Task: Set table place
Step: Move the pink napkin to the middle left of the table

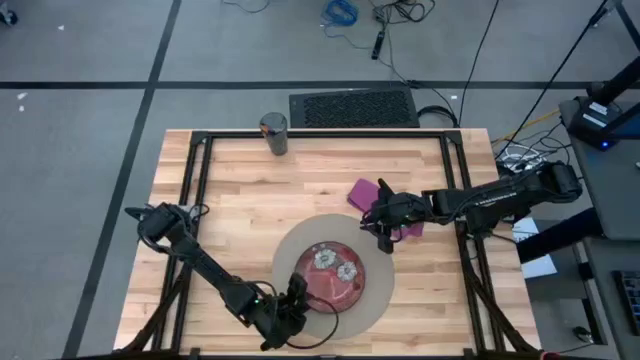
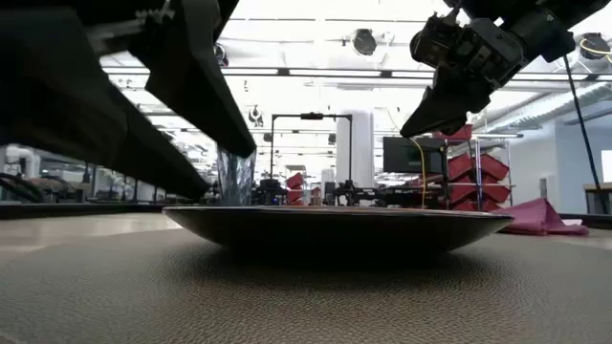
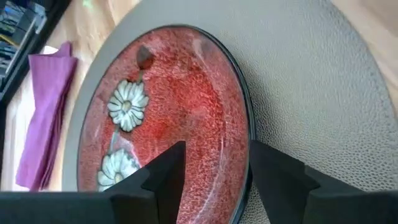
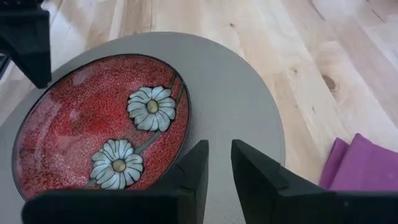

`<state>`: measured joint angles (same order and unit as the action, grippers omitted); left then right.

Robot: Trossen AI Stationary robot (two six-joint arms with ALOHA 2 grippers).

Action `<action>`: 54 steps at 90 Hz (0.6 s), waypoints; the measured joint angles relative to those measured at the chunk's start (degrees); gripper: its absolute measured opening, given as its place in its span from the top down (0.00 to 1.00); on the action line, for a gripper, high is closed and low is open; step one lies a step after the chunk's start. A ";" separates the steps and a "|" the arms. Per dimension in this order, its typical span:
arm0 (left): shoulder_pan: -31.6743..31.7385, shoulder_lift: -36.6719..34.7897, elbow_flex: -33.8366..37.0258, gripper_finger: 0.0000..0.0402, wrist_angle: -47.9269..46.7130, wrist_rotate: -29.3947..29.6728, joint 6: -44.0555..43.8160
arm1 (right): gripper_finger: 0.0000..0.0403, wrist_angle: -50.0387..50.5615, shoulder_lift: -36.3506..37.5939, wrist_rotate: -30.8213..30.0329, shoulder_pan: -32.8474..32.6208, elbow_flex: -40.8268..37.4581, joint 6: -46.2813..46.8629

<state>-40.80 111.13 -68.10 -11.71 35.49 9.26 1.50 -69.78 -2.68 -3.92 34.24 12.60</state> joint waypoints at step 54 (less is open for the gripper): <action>8.99 -16.31 0.02 0.59 -22.38 12.10 -14.90 | 0.85 18.77 -0.36 -0.62 5.20 0.02 -1.10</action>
<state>-31.81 94.82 -68.07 -34.09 47.59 -5.64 20.27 -70.14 -3.30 1.28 34.26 11.50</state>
